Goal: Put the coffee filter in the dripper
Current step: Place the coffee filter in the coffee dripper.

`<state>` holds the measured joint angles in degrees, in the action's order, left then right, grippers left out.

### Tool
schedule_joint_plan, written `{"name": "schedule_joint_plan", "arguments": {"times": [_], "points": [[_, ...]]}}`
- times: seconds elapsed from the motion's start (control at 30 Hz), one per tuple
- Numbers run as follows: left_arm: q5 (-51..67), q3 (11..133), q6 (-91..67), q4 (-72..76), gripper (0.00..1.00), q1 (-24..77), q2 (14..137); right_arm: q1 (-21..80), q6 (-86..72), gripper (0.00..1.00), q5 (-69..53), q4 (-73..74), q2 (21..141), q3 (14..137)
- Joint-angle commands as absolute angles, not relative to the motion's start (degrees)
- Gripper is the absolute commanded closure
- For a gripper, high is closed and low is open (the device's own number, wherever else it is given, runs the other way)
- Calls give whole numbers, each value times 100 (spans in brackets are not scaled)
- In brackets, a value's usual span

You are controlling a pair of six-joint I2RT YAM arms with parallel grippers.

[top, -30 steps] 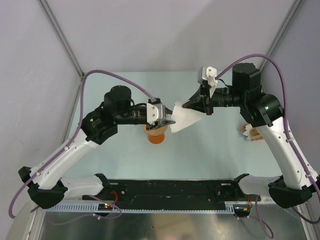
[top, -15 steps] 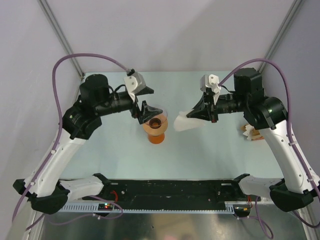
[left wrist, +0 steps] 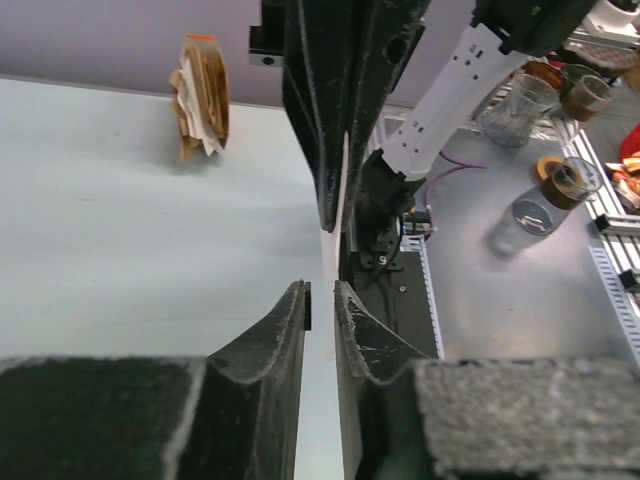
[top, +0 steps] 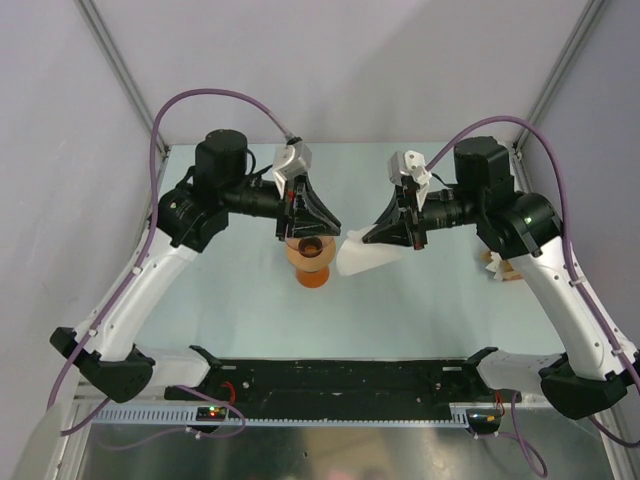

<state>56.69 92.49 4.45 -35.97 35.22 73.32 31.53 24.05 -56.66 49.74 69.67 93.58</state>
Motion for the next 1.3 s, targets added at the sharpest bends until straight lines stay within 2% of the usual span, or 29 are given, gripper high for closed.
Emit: {"name": "schedule_joint_plan", "arguments": {"times": [0.0,0.23,0.47,0.67,0.83,0.9,1.1,1.2,1.27], "points": [[6269,9470,191,-3571,80,3583,7325,3272,2302,100,-5716,4605,6990,9398],[6374,9445,101,-3572,73,3630,7332,3352,2364,100,-5669,4600,7019,9389],[6325,9463,46,-3572,72,3688,7377,3466,2420,100,-5607,4613,6975,9387],[6295,9476,44,-3570,76,3714,7434,3588,2477,100,-5527,4629,6946,9376],[6340,9492,44,-3571,84,3718,7469,3620,2496,100,-5501,4644,6936,9382],[6344,9481,44,-3571,80,3713,7475,3627,2514,100,-5502,4650,6937,9390],[6289,9423,44,-3576,60,3717,7425,3623,2639,100,-5504,4786,6925,9401],[6287,9414,44,-3573,58,3711,7411,3624,2700,100,-5513,4842,6918,9416],[6309,9418,44,-3572,65,3716,7414,3631,2721,100,-5511,4849,6928,9420]]}}
